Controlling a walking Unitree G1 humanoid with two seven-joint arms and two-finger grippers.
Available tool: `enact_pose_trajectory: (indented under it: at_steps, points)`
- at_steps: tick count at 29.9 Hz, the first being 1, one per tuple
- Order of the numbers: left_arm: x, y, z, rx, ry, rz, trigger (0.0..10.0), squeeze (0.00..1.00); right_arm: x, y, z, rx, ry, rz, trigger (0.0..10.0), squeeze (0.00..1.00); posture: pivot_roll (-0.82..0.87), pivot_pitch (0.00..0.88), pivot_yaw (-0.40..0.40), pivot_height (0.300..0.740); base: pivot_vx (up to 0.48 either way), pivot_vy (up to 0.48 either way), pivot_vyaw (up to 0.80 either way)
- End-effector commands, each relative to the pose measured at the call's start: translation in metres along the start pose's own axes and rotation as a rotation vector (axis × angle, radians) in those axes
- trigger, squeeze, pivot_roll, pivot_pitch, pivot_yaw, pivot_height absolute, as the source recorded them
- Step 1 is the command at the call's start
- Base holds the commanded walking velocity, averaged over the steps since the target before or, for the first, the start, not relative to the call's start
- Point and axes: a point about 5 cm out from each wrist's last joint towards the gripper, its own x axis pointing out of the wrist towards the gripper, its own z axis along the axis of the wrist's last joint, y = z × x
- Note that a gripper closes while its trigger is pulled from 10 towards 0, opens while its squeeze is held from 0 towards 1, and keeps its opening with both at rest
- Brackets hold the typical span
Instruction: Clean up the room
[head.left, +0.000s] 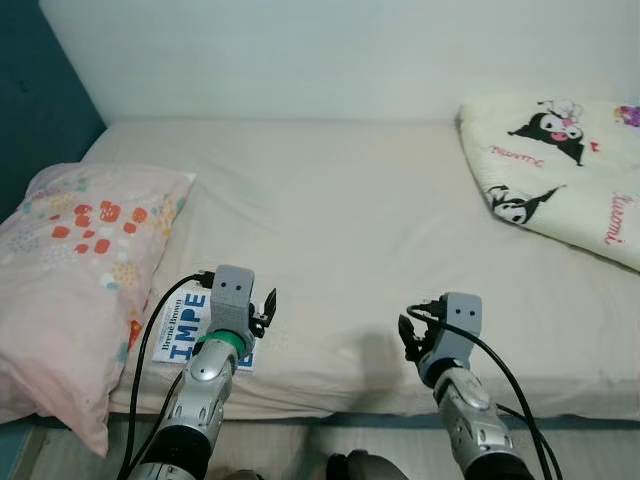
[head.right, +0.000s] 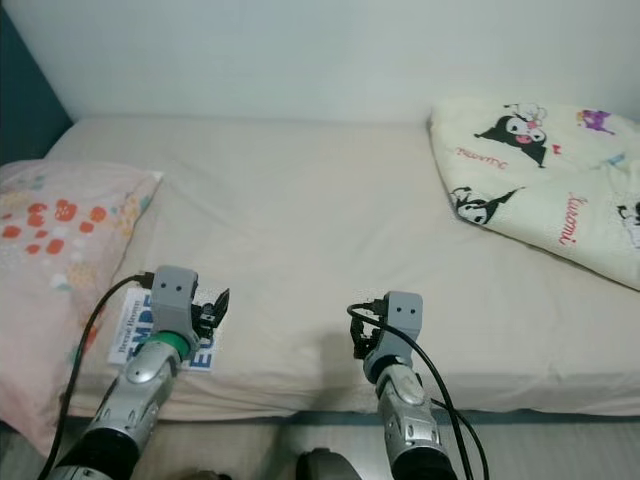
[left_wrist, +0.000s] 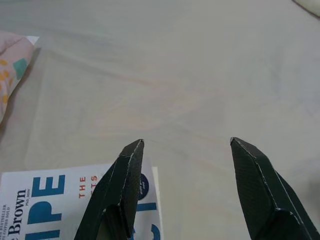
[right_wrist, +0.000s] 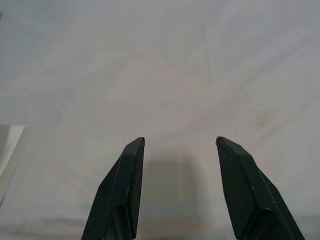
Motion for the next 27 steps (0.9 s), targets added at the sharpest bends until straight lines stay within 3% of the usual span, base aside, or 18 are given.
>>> enact_pose_trajectory:
  at_steps: [1, 5, 9, 13, 27]
  points:
    - [-0.005, 0.001, -0.011, -0.003, 0.040, 0.001, 10.0, 0.00, -0.002, -0.001, -0.009, -0.006, 0.047, 0.002, 10.0, 0.00, 0.02, 0.101, 0.034, 0.735, 0.000, 0.000, 0.00]
    - [-0.005, 0.000, -0.011, -0.005, 0.043, -0.002, 10.0, 0.00, -0.003, -0.003, -0.010, -0.023, 0.047, -0.014, 10.0, 0.00, 0.02, 0.101, 0.034, 0.735, 0.000, 0.000, 0.00]
    - [-0.006, 0.000, -0.012, 0.015, 0.036, 0.002, 10.0, 0.00, -0.008, -0.018, 0.002, -0.070, -0.090, -0.139, 10.0, 0.00, 0.02, 0.102, 0.040, 0.735, 0.000, 0.000, 0.00]
    - [-0.007, 0.002, -0.013, 0.009, 0.039, 0.015, 10.0, 0.00, -0.013, -0.018, 0.010, -0.082, -0.179, -0.136, 10.0, 0.00, 0.02, 0.107, 0.043, 0.735, 0.000, 0.000, 0.00]
    - [-0.011, -0.003, -0.014, 0.009, 0.026, -0.010, 10.0, 0.00, -0.015, -0.010, 0.006, -0.078, -0.187, -0.111, 10.0, 0.00, 0.01, 0.114, 0.046, 0.735, 0.000, 0.000, 0.00]
